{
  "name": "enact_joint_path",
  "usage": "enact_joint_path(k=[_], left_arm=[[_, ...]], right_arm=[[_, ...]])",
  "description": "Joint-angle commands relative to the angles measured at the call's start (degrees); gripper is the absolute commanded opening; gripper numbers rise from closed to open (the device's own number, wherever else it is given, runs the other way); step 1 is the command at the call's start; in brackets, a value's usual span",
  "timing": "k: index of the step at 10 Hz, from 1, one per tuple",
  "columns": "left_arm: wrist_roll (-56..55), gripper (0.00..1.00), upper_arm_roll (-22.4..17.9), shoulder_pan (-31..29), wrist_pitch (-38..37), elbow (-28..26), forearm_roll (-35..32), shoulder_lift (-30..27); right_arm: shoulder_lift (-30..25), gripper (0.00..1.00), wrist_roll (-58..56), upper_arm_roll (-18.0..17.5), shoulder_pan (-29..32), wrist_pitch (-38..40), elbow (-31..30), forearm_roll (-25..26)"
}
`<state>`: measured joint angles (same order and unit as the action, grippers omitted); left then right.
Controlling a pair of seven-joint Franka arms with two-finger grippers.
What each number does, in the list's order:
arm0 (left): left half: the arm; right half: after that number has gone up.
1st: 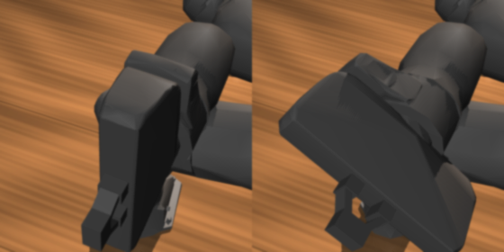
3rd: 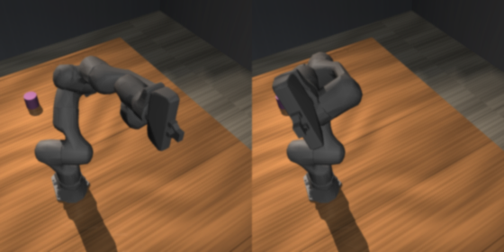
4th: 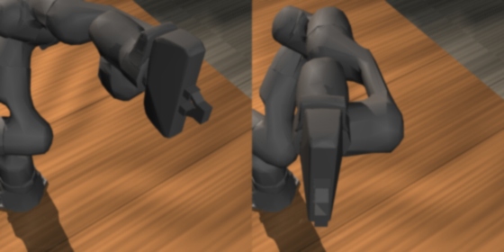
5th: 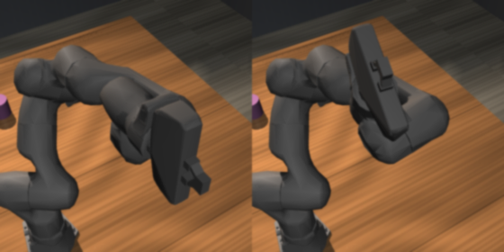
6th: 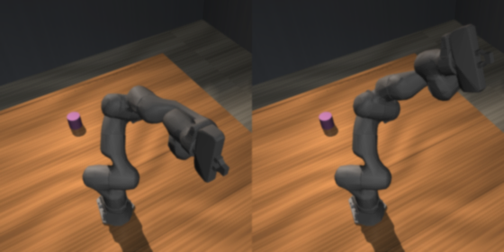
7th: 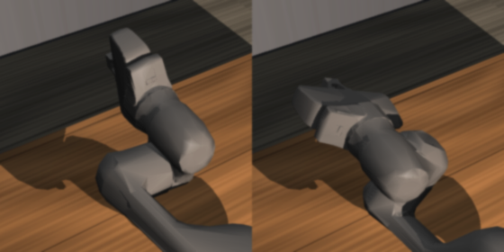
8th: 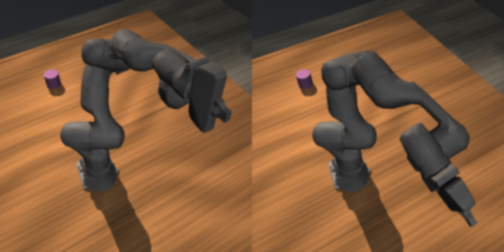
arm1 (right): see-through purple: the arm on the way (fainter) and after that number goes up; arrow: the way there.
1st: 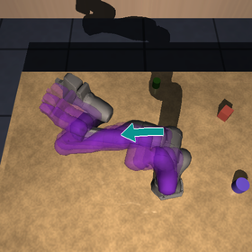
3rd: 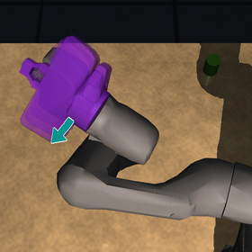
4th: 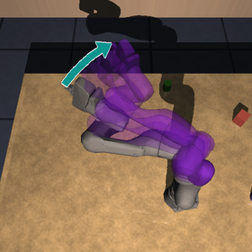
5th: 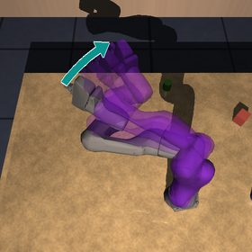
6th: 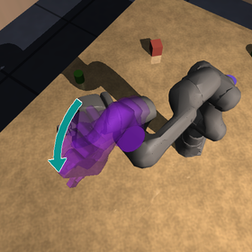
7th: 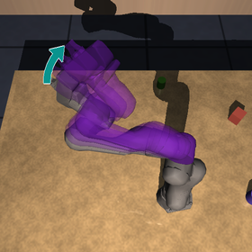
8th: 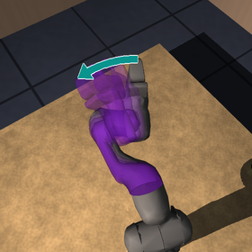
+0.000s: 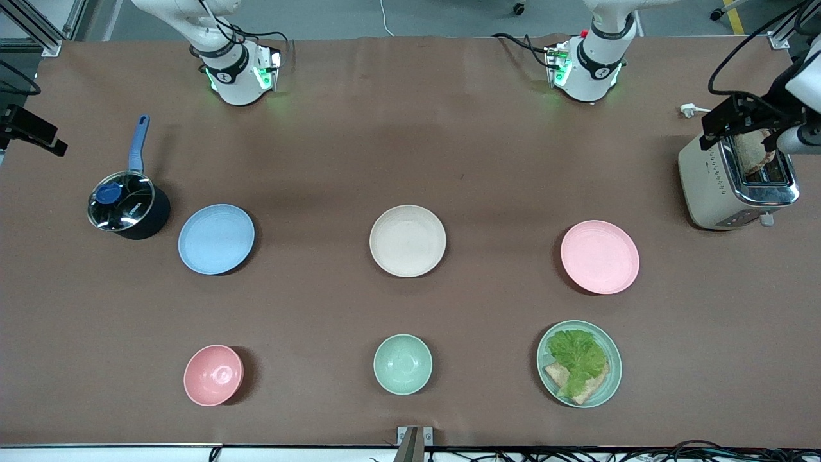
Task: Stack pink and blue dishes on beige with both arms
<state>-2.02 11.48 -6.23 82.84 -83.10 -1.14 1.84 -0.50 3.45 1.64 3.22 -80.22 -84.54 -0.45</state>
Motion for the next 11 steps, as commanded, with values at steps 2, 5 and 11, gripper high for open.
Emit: enact_joint_path(k=[2,5,11], left_arm=[[5.86,1.00,-0.31,-4.39,6.87,-2.40,-0.18,11.05],[18.15,1.00,-0.23,-9.31,18.03,-7.33,1.91,19.04],[38.04,0.89,0.13,-14.07,27.63,-7.51,10.28,36.90]], right_arm=[[2.25,1.00,-5.70,2.21,-0.23,-12.34,-13.57,1.06],[7.85,1.00,-11.78,4.15,0.03,-35.46,-29.68,0.19],[22.28,1.00,-33.83,5.64,1.61,-51.70,-36.22,-18.14]])
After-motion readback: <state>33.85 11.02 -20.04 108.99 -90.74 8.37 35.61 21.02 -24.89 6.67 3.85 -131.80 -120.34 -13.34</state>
